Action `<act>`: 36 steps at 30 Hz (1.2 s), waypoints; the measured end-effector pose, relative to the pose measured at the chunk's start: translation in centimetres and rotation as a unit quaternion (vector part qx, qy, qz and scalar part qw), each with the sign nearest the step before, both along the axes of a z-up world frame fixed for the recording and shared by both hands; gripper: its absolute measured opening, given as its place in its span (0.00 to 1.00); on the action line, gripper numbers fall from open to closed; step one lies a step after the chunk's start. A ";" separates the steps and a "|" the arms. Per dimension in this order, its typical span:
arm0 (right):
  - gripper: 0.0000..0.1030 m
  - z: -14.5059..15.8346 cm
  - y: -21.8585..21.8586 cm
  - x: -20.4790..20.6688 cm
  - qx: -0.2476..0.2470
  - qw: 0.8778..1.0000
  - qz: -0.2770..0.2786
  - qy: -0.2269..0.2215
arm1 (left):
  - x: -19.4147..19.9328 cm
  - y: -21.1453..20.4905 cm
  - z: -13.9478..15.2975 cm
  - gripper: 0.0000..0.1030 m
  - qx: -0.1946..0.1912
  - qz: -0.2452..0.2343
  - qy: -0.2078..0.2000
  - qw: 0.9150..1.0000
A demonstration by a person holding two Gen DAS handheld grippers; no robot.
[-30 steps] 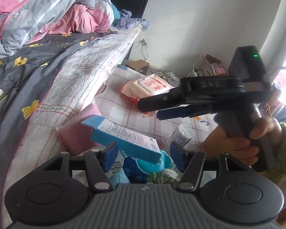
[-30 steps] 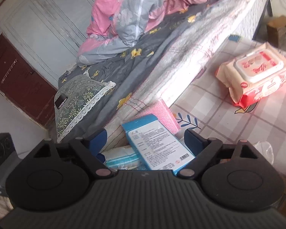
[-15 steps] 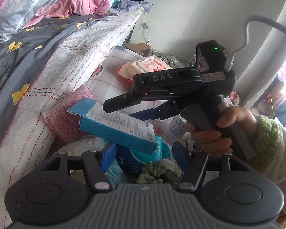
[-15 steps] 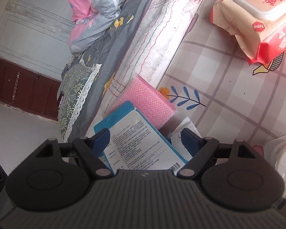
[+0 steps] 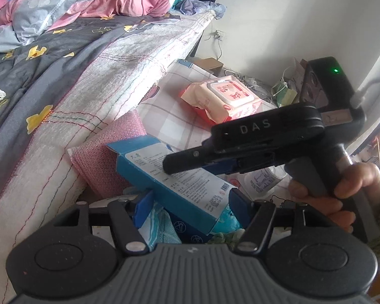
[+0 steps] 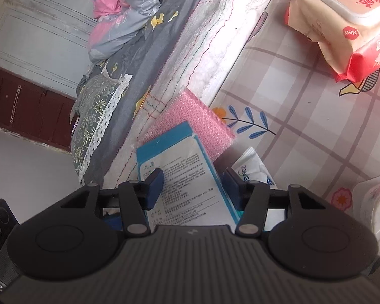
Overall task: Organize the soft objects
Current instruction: 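Reach the right tool into the pile and grasp the blue-white medicine box, then carry the medicine box with the right tool into the cardboard box and release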
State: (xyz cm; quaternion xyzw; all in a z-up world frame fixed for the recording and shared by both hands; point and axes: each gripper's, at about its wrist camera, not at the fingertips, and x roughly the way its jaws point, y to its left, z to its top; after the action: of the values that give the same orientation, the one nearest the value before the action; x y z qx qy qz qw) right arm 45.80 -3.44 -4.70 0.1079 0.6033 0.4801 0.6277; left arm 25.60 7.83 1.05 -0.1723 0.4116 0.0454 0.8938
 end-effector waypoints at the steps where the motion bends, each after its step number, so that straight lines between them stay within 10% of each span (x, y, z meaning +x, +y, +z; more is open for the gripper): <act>1: 0.45 0.3 -0.4 -0.2 0.000 1.000 -0.004 -0.002 | -0.2 0.1 0.2 0.62 0.002 0.001 -0.005 1.000; 15: 0.34 8.3 -7.0 -5.8 0.043 0.996 -0.059 -0.051 | -4.5 -4.0 7.0 0.58 0.053 -0.046 -0.079 0.994; 24: 0.34 12.4 -20.7 -9.7 0.040 0.979 -0.184 -0.073 | -2.8 -14.1 9.2 0.59 0.043 -0.161 -0.112 0.980; 36: 0.33 7.2 -37.2 -10.1 -0.014 0.947 -0.319 -0.046 | 4.0 -26.5 3.5 0.61 0.049 -0.273 -0.053 0.959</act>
State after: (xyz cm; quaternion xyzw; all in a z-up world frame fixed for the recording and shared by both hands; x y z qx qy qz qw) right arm 35.69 -40.66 2.55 0.2635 0.5151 0.2506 0.7762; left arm 29.64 -18.69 4.57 -0.0117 0.3919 -0.1890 0.9003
